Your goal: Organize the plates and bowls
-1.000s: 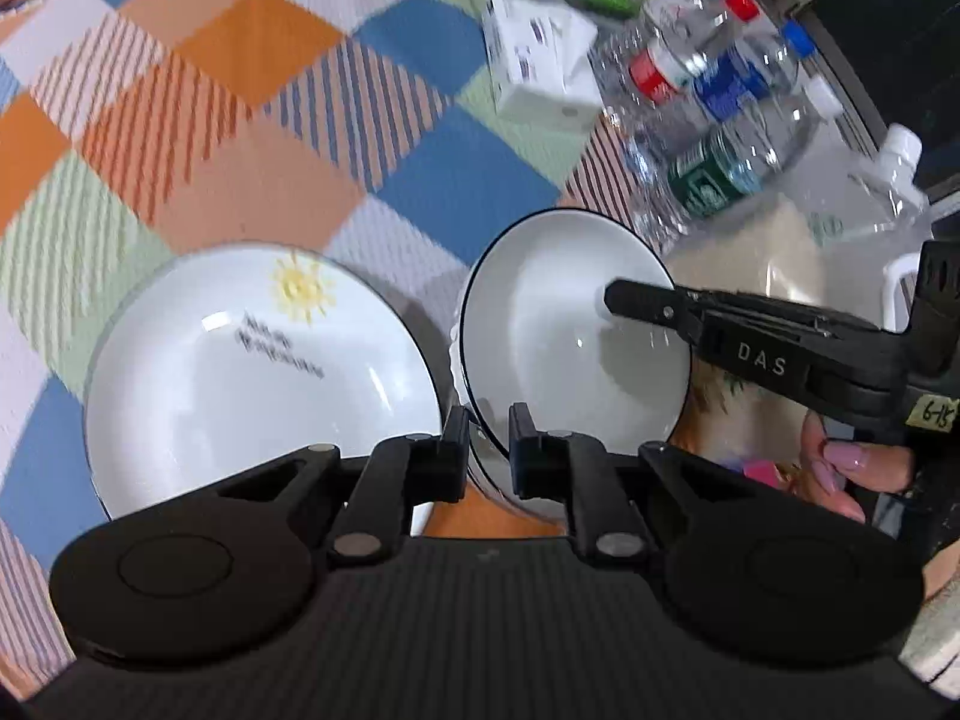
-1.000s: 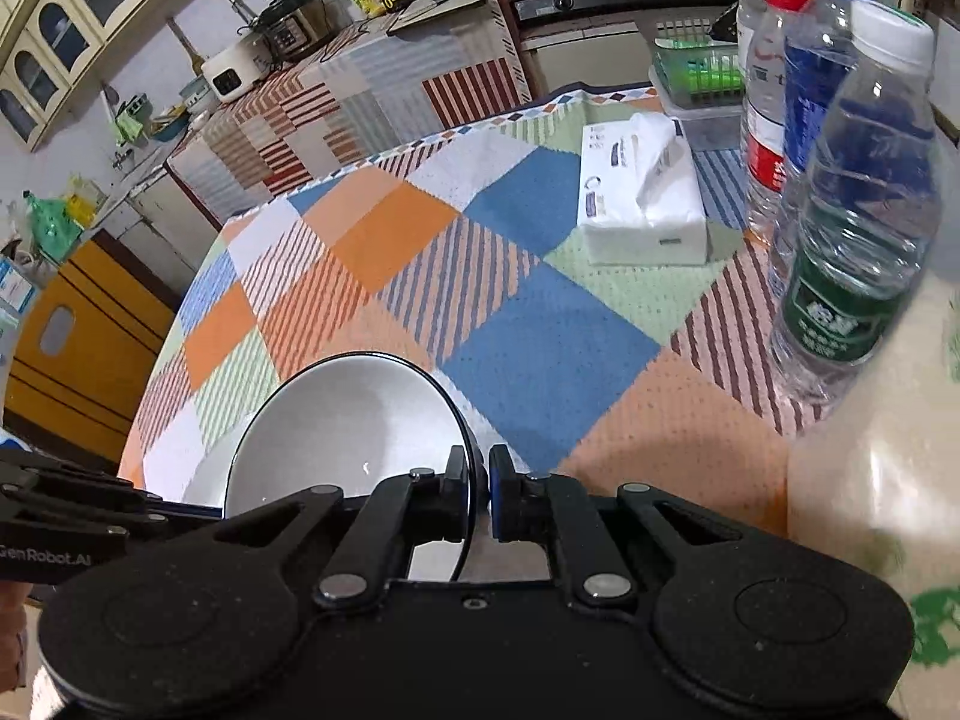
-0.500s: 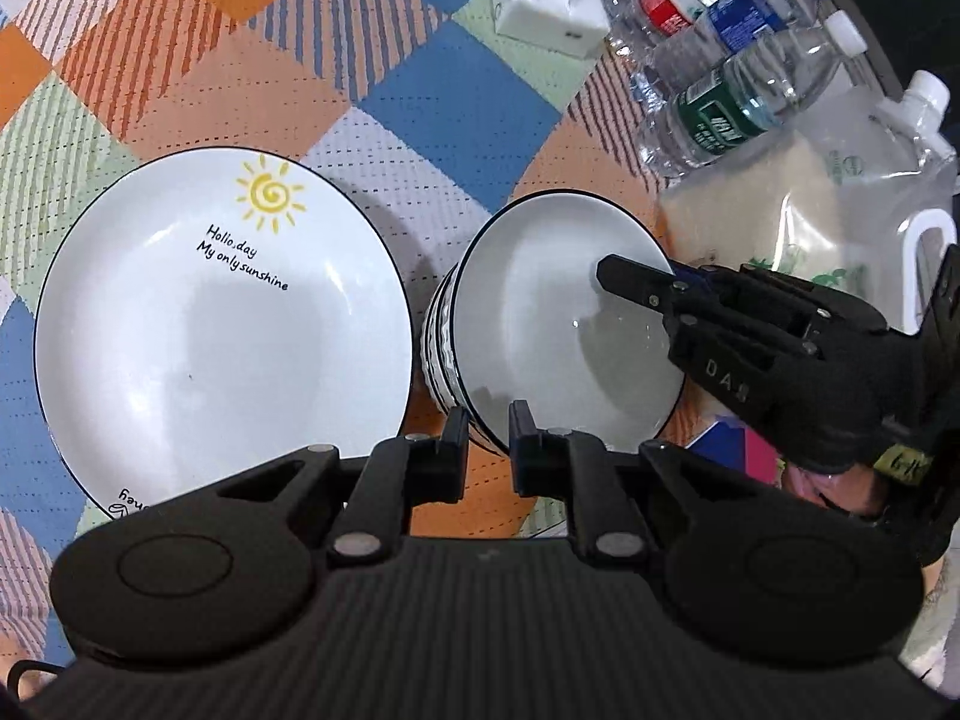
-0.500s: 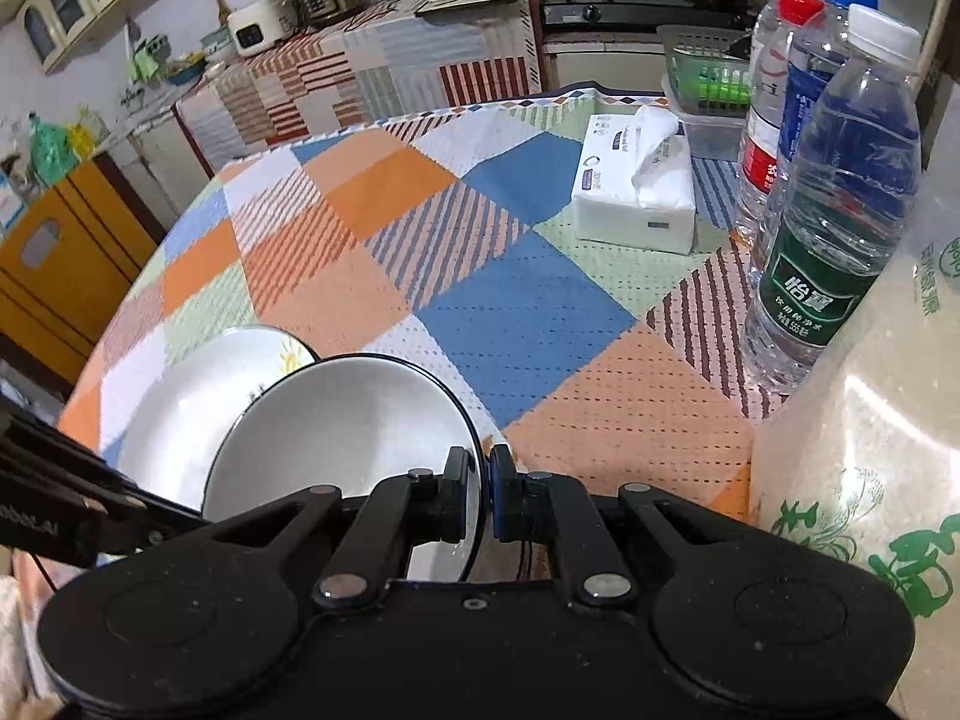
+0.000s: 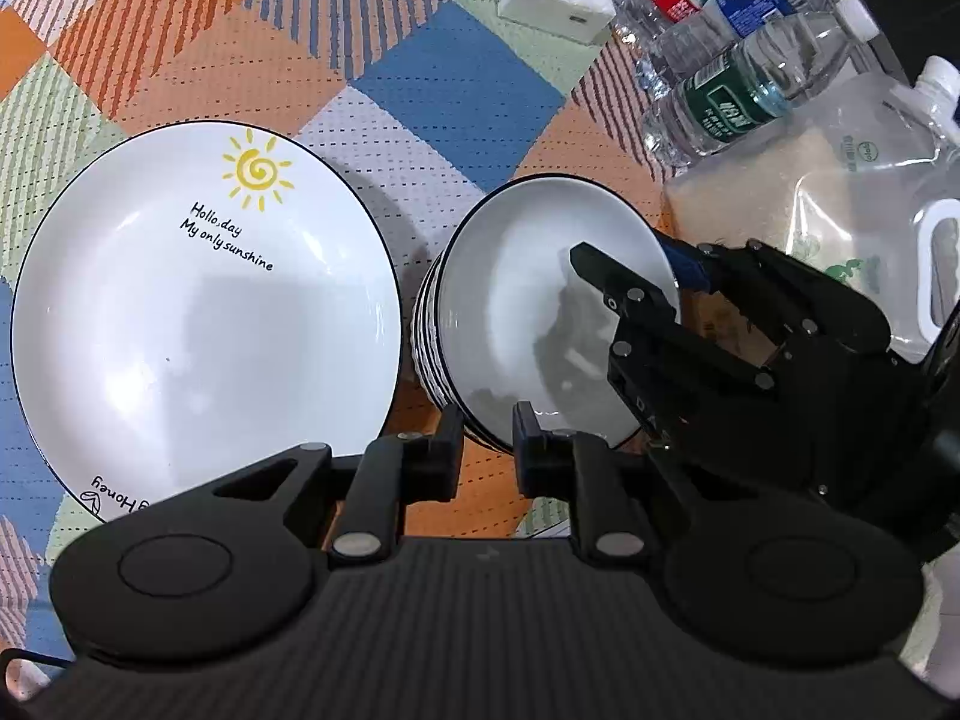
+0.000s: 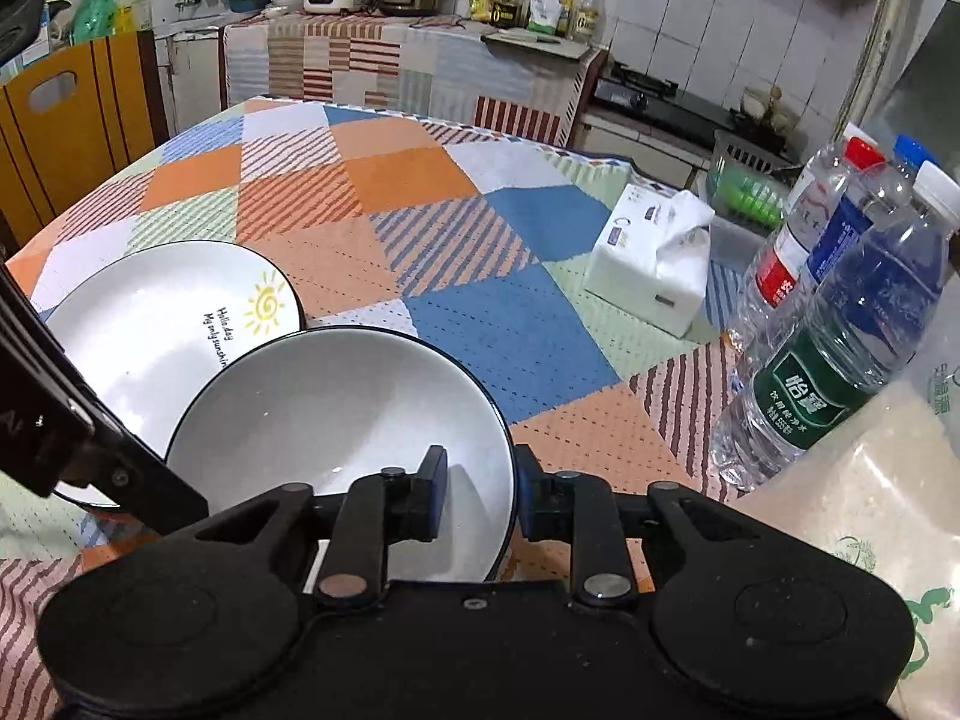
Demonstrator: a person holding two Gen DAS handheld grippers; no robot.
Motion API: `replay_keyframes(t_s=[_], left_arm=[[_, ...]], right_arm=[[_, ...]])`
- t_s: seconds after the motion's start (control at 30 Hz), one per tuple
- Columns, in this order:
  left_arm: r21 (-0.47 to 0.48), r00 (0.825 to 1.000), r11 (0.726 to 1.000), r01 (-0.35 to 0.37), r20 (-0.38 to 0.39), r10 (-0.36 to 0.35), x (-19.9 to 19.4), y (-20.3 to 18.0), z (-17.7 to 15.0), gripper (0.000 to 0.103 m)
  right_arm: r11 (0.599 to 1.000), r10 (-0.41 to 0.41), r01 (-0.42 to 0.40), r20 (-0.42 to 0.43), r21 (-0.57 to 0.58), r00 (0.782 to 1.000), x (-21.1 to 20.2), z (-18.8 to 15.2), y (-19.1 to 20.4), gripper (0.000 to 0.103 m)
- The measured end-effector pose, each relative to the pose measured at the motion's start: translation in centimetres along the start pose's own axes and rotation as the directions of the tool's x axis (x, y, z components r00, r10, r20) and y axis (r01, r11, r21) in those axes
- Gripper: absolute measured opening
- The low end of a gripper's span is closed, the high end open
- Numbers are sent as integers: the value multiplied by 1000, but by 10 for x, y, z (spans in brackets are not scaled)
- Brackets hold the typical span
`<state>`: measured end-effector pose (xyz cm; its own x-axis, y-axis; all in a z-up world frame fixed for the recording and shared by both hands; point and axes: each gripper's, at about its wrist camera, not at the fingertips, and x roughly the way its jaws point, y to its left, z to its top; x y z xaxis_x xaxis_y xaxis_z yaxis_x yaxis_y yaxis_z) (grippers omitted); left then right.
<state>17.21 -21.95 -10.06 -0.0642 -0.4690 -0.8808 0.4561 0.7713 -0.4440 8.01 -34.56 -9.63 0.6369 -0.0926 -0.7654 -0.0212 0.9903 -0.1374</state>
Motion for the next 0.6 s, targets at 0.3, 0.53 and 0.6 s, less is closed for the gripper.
replay_keyframes(t_s=[0.3,0.53,0.6], left_arm=[[20,989,1000,19,146,-21,-29,13,-16,24],[40,975,999,10,222,-18,-36,19,-32,33],[74,968,997,-19,253,0,-37,16,-32,34]], right_arm=[[984,20,-44,138,171,990,-59,-17,2,46],[987,21,-40,122,154,992,-70,-52,18,61],[985,29,-50,132,165,991,-70,-60,20,67]])
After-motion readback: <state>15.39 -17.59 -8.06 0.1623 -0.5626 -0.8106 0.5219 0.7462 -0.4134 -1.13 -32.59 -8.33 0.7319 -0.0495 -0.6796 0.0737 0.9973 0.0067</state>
